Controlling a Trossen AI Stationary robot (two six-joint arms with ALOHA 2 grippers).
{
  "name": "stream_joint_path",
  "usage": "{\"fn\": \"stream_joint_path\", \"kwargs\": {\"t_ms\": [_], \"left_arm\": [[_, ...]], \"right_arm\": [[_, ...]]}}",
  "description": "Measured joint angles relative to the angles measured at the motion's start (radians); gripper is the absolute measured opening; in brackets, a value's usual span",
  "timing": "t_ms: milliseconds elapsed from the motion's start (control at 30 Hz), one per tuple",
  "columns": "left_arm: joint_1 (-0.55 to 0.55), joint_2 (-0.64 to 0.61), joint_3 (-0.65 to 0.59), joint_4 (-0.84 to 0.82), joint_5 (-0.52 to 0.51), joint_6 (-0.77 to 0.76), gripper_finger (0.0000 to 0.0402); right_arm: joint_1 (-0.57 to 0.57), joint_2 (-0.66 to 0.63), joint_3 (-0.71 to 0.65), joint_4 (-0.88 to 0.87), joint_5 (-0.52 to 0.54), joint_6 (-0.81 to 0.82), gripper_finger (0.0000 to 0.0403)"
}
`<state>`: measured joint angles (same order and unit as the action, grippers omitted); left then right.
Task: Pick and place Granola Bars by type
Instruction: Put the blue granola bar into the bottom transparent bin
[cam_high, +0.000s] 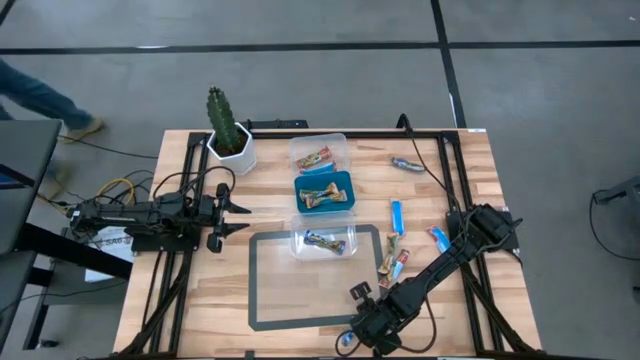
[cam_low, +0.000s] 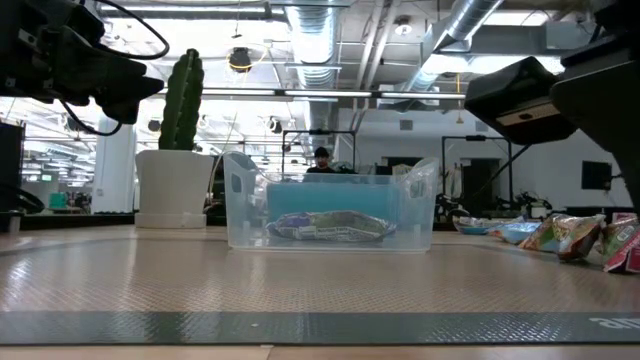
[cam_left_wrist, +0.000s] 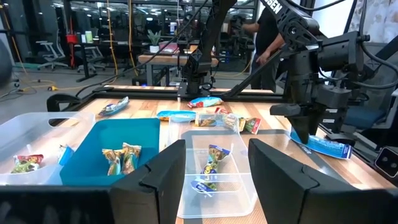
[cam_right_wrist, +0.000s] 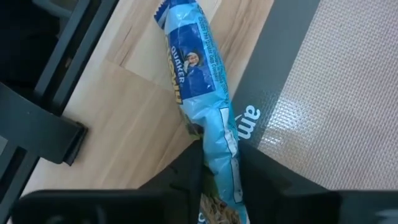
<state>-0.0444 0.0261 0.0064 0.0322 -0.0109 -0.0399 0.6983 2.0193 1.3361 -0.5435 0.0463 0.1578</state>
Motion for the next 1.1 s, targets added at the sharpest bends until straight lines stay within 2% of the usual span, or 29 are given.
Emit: {"fn": "stream_joint_path", "kwargs": {"t_ms": [167,600,833,1100], "left_arm": [[0.0,0.0,0.0,0.0,0.0,-0.008,0.0168],[0.0,0.0,0.0,0.0,0.0,-0.003,0.0168],[0.0,0.0,0.0,0.0,0.0,0.002,0.0168],[0.0,0.0,0.0,0.0,0.0,-0.002,0.0168]], "right_arm": [[0.0,0.0,0.0,0.008,0.002,0.0,0.0062],[-0.056,-0.07,-0.001,0.158,0.024,-0.035,0.006],[-0.146,-0.158,-0.001,0.241,0.143,-0.089,0.006],[-0.343,-0.284,0.0,0.274,0.221,-0.133,0.006]]}}
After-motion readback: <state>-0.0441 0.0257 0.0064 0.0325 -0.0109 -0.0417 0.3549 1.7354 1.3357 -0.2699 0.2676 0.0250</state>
